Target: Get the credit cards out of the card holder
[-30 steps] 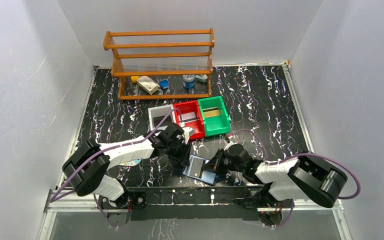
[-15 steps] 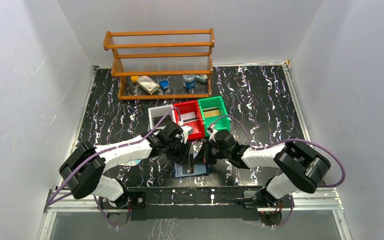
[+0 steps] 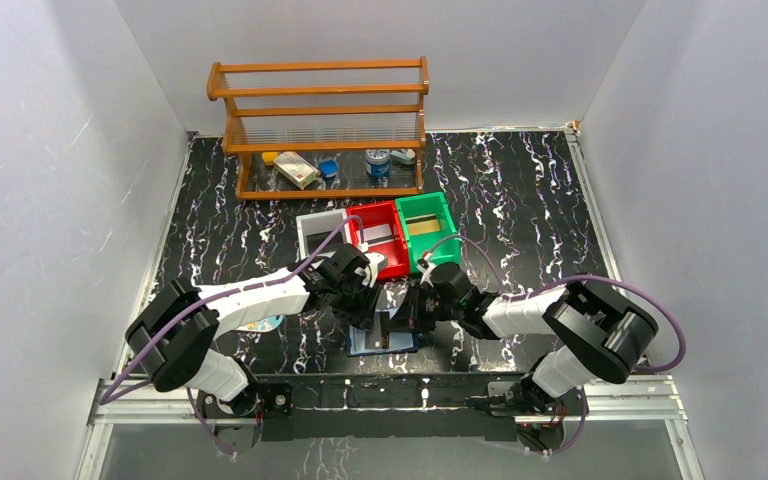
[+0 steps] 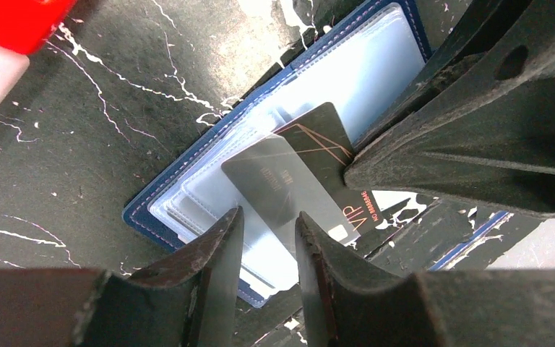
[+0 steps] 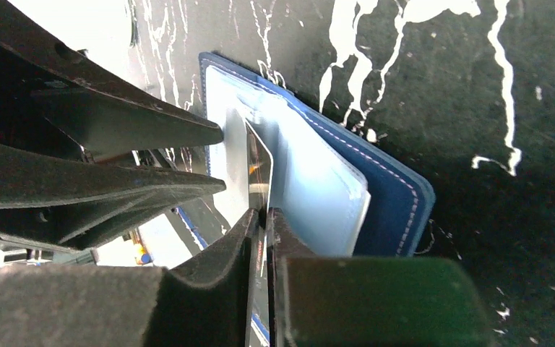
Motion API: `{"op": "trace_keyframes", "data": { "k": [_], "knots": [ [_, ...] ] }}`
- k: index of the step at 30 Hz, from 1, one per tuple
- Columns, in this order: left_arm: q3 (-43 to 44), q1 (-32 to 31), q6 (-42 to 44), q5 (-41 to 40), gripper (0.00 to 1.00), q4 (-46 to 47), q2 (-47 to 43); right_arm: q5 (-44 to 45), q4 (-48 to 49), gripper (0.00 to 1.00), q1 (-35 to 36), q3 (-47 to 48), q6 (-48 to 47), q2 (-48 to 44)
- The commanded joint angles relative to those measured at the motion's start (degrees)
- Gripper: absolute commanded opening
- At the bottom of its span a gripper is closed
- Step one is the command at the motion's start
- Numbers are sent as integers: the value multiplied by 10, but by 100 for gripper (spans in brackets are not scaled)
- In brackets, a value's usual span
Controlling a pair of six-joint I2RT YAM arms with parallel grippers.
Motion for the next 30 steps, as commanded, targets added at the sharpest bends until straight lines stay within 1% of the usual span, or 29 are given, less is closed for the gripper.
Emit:
{"op": "trace_keyframes", "data": {
  "k": [1,5,8,13,15,18,21,26,30],
  "knots": [
    [0,-2,6,-14,31,-28,9,3,59,19,-4,-20,29,-2],
    [-2,-3,4,-12,29,-26,7,-8,113,25,-4,-27,55,13],
    [-2,-2,4,-10,29,-26,7,-12,139,27,-4,-27,73,26],
    [-3,-2,0,-10,28,-24,6,-20,206,27,-4,-57,105,51],
    [-4,-2,-1,-10,28,-24,4,-24,216,23,-4,-57,109,60],
    [-5,-2,-1,-13,28,-24,1,-18,221,12,-4,-62,115,67],
    [-6,-2,-2,-14,28,-24,1,-13,219,7,-4,-69,115,65],
    [-7,-2,-1,-14,28,-25,2,-1,203,5,-4,-79,113,52],
    [-6,-2,2,-13,27,-24,1,21,156,6,-5,-80,101,29]
  ]
}}
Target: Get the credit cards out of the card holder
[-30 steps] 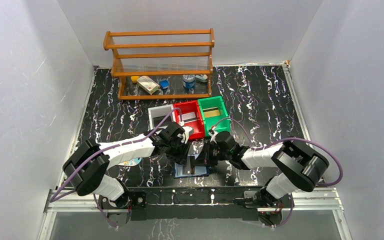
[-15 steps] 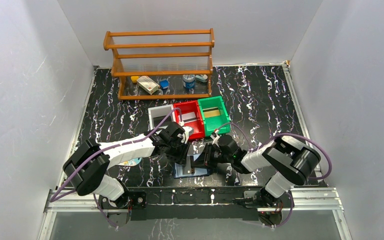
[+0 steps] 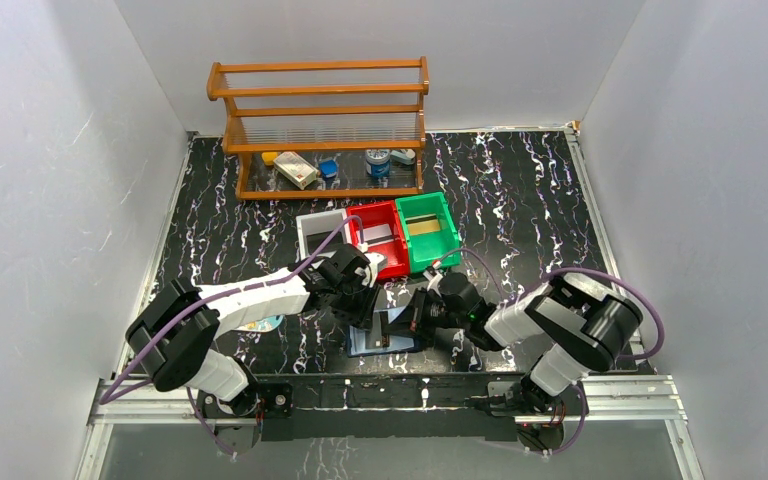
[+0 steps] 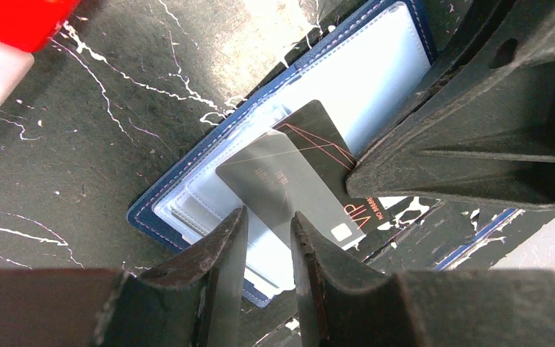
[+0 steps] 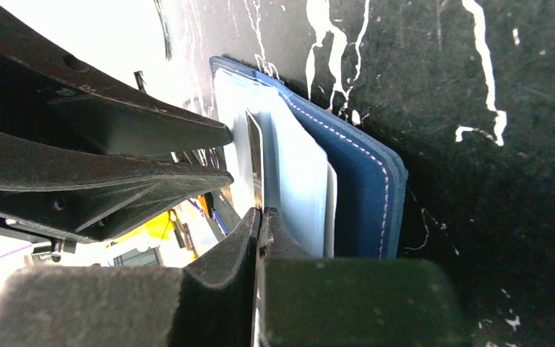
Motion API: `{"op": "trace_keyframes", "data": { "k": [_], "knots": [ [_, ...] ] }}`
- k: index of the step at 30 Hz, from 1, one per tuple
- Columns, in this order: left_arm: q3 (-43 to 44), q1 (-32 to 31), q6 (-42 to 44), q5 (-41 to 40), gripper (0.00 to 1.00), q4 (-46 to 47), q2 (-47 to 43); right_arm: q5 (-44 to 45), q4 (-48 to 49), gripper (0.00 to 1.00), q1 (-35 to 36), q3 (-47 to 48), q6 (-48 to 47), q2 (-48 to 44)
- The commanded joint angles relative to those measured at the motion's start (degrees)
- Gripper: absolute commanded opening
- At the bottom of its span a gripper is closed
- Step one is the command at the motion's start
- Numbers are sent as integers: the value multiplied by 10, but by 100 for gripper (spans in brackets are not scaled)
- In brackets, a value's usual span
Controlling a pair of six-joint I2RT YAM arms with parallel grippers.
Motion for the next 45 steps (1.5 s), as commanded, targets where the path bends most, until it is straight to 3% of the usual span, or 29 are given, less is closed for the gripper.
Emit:
{"op": "trace_keyframes", "data": {
  "k": [1,10,17,29,45],
  "knots": [
    [-6,-2,3,-8,27,-24,0,36,-49,6,-2,-7,-19,-33],
    [0,-2,12,-10,25,-28,4,49,-74,13,-2,1,-21,-48],
    [0,-2,9,-4,20,-26,13,24,79,19,-2,-21,37,11],
    [-3,-3,5,-7,16,-26,15,21,107,31,-1,-18,45,34],
    [-3,-3,-1,-5,16,-24,12,28,102,8,1,-31,40,28]
  ]
}}
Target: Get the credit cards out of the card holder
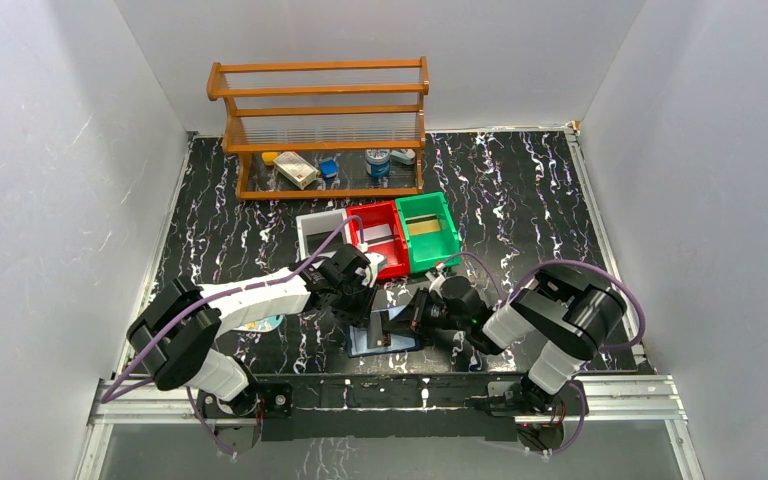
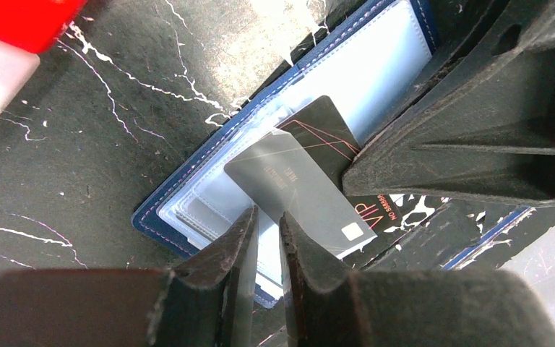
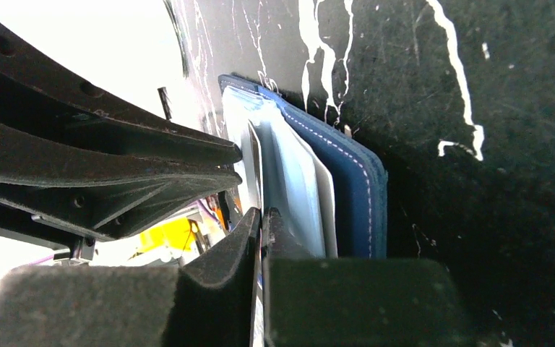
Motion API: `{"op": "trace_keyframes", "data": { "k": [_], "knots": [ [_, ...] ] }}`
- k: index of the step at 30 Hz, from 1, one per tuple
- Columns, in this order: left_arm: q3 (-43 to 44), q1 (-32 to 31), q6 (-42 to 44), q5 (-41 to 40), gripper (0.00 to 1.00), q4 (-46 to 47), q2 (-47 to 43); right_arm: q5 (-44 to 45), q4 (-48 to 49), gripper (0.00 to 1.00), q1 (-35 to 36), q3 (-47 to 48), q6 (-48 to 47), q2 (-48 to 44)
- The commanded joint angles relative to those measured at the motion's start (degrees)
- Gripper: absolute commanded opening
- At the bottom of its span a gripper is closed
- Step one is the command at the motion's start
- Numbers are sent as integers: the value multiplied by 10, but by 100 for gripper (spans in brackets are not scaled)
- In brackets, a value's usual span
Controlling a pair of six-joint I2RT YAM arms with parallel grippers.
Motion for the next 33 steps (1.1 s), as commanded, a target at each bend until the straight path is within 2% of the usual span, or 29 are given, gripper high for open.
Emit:
{"op": "trace_keyframes", "data": {
  "k": [1,20,26,33],
  "knots": [
    [-3,-3,-3,-1,16,-24,8,16,6,7,0,-17,-7,-19],
    [-12,-3,-14,6,16,-9,-4,48,-71,6,-26,-72,-20,-163],
    [-12,-3,-16,7,17,-7,-8,68,-133,6,-36,-82,-23,-254],
    [-12,-3,-28,-3,23,-3,-16,129,-244,5,-41,-102,-15,-393]
  ]
}}
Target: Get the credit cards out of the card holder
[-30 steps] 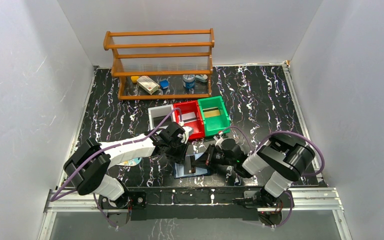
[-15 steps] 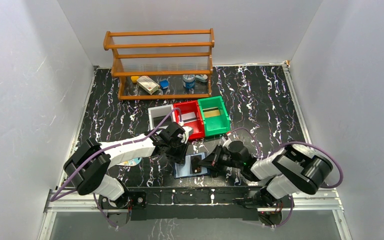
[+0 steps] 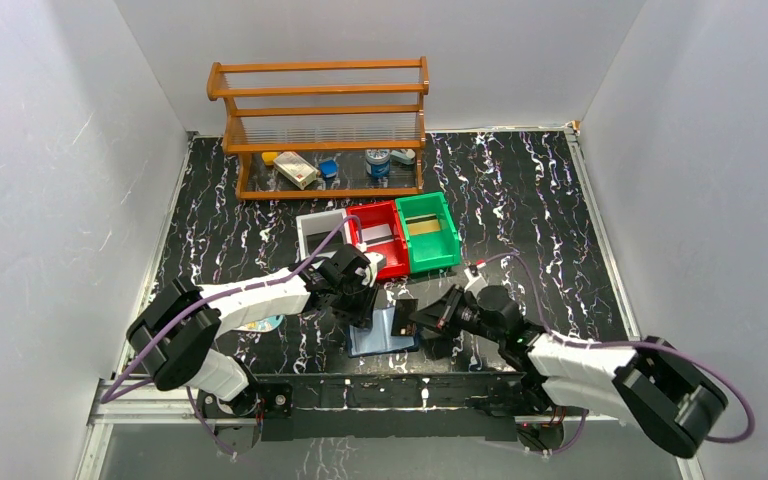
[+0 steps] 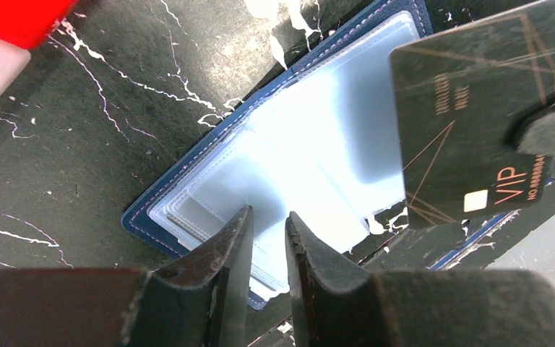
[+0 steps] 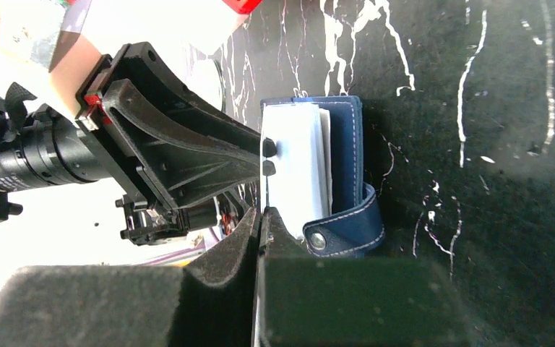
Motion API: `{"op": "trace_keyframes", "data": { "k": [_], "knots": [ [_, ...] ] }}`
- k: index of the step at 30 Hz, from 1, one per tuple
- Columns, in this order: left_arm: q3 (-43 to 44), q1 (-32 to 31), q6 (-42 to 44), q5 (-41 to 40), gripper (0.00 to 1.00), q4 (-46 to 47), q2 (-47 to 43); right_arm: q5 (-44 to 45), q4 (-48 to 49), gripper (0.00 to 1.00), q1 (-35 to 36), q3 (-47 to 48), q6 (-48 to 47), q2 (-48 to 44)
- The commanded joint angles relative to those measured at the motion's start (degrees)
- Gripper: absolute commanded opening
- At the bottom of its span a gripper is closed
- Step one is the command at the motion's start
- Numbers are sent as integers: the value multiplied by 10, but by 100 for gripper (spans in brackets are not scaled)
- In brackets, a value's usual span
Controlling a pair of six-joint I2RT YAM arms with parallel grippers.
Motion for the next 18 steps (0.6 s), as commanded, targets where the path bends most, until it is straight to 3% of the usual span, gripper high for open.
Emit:
{"op": "trace_keyframes", "data": {
  "k": [1,4,8,10,12,15,18],
  "knots": [
    [-10,-3,-11,-7,24,-9,-18,57,-81,4,-4,-13,0,-79],
    [-6,-2,-21,-14,34,-7,-33,77,-113,4,-4,-21,0,-123],
    [8,1,-46,-25,58,3,-95,75,-106,3,-4,-27,-9,-149],
    [-16,58,-60,59,61,50,-116,56,-58,3,-4,-29,-14,-131],
    [-60,121,-110,205,62,148,-136,27,18,3,-4,-38,-22,-119],
    [-108,125,-188,291,66,286,-127,7,64,3,-4,-35,-36,-127],
    [-124,125,-214,309,69,345,-123,-4,78,3,-4,-33,-39,-136]
  ]
}}
